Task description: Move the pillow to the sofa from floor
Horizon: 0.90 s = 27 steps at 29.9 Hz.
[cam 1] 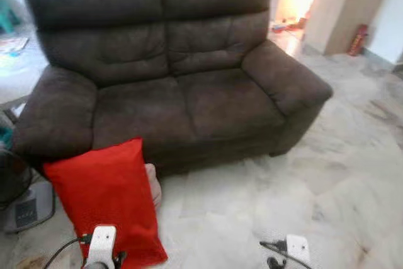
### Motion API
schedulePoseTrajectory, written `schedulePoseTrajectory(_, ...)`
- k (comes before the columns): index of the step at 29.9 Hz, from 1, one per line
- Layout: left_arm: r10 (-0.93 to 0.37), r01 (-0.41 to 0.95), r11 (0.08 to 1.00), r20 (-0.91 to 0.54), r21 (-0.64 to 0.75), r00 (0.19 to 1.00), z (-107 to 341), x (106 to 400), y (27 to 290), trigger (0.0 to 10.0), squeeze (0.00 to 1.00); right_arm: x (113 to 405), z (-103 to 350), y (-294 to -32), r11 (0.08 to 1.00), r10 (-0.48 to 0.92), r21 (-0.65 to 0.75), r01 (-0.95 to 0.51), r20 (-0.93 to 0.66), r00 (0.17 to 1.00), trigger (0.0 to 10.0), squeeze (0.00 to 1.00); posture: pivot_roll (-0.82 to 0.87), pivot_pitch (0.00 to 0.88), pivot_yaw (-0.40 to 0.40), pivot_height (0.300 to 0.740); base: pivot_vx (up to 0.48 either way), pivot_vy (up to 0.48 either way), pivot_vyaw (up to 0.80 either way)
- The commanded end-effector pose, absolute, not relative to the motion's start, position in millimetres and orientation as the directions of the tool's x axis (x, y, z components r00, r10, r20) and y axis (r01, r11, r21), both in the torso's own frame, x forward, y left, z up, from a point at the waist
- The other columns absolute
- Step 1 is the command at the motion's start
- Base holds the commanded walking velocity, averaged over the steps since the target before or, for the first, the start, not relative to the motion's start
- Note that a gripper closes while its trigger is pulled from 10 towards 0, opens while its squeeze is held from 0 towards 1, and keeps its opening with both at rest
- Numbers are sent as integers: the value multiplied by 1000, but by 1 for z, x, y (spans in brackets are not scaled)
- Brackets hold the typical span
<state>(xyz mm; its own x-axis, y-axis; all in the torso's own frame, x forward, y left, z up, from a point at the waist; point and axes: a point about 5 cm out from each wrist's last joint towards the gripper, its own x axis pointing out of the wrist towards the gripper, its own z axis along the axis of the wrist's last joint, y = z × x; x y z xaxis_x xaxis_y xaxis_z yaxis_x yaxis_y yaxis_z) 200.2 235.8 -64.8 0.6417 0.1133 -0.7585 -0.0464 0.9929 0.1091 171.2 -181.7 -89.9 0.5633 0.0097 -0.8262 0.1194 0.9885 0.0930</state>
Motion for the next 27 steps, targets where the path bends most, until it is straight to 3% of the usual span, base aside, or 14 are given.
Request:
schedulePoseTrajectory(1, 113, -47, 993, -770, 107, 628, -67, 197, 234, 10000, 0, 172, -89, -184, 989, 5, 89, 121, -825, 565, 10000, 0, 99, 0, -52, 740, 0, 0, 800)
schedulePoseTrajectory(23, 127, -55, 991, -767, 120, 629, -67, 197, 235, 10000, 0, 172, -90, -184, 988, 5, 91, 125, -826, 563, 10000, 0, 104, 0, -58, 740, 0, 0, 800)
schedulePoseTrajectory(27, 127, -59, 992, -768, 116, 628, -67, 197, 235, 10000, 0, 171, -90, -184, 985, 0, 97, 144, -829, 559, 10000, 0, 106, 0, -59, 740, 0, 0, 133)
